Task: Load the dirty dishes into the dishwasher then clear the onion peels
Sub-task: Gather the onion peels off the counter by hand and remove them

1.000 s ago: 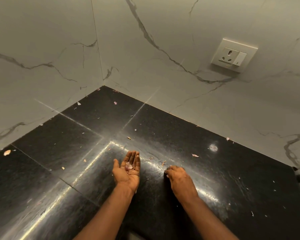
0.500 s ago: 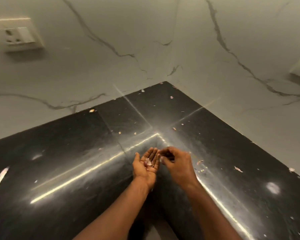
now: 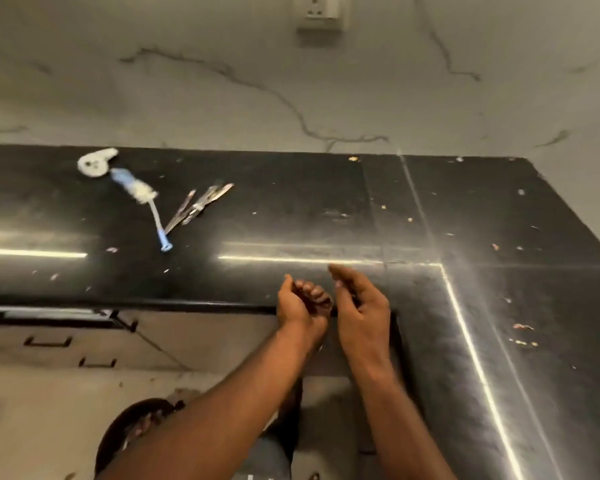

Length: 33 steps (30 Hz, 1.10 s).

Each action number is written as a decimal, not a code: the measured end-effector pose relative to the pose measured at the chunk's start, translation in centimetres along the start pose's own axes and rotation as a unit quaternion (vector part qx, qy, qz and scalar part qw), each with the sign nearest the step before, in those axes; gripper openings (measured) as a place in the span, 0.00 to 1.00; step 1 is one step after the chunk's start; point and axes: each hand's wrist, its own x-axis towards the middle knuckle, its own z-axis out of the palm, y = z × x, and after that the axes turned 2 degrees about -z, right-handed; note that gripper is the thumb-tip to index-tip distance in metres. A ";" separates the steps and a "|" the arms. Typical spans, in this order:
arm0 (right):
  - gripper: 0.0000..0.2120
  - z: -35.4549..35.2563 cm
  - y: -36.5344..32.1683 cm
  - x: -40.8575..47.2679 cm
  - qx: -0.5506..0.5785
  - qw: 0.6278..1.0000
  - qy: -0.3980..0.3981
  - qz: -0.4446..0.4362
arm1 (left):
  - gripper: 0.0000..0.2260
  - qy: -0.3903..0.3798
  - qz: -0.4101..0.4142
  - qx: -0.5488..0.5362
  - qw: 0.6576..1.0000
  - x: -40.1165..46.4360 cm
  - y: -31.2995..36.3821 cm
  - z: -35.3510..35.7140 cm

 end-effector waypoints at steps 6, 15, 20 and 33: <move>0.23 8.3 0.3 -7.9 0.356 0.802 0.006 0.479 | 0.26 -0.034 0.191 -0.044 0.980 -5.8 6.7 -2.3; 0.31 18.1 -2.4 -11.7 0.386 0.769 -0.061 0.506 | 0.24 -0.101 0.391 0.287 0.869 -12.4 14.3 -12.3; 0.21 25.5 -0.8 -16.9 0.445 0.753 -0.095 0.475 | 0.13 -0.076 0.441 0.531 0.720 -15.1 20.2 -21.0; 0.16 38.0 1.0 -33.6 0.286 0.720 -0.169 0.609 | 0.54 0.150 0.217 0.717 0.646 -19.5 34.6 -37.1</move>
